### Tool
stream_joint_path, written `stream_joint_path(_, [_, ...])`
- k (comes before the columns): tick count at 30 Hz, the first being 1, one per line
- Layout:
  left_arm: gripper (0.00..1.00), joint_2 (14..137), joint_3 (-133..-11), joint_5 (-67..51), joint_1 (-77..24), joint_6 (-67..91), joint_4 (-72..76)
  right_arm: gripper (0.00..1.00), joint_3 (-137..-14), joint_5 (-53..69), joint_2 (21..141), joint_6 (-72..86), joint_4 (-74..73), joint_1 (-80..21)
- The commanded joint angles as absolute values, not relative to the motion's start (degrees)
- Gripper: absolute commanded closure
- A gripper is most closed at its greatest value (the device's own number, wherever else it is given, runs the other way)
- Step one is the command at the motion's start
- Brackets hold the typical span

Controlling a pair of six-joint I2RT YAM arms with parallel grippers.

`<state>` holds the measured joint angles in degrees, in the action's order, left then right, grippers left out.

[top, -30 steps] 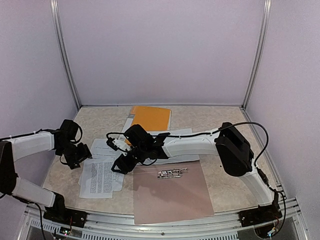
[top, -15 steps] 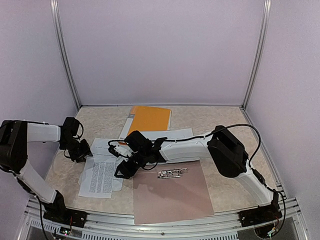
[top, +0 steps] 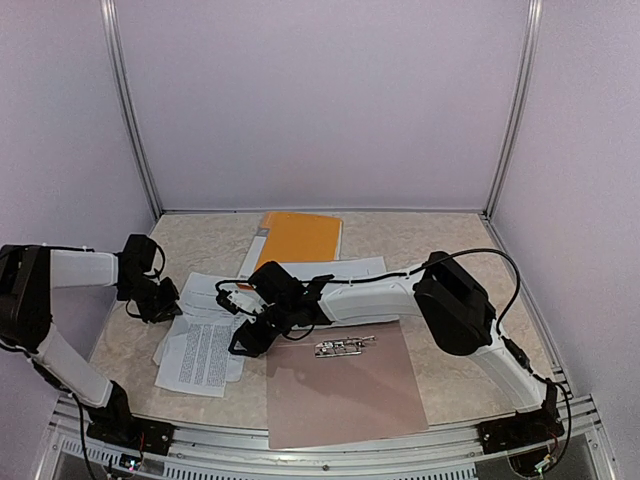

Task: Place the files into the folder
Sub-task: Pick up the file from the center of the board.

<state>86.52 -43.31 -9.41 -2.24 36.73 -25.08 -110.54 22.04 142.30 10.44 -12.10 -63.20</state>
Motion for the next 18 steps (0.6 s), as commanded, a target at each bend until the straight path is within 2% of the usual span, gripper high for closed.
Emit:
stream_joint_path(1, [0.86,86.2,-45.1,-9.6,-1.8,35.8,-26.3,0.47,-110.7,21.8,144.6,10.9,-14.3,-62.9])
stream_joint_path(6, [0.93,85.8,-44.7,-10.6,-1.8,35.8,-26.8,0.47,-110.4,21.9,144.0,10.7,-14.5,-62.7])
stream_joint_path(8, [0.99,85.2,-44.5,-11.1,-1.8,35.9,-27.4,0.47,-110.3,21.9,143.7,10.6,-14.7,-62.6])
stream_joint_path(18, [1.0,76.7,-44.5,-10.6,-3.1,37.3,-32.8,0.46,-110.1,20.8,140.8,9.7,-17.0,-61.9])
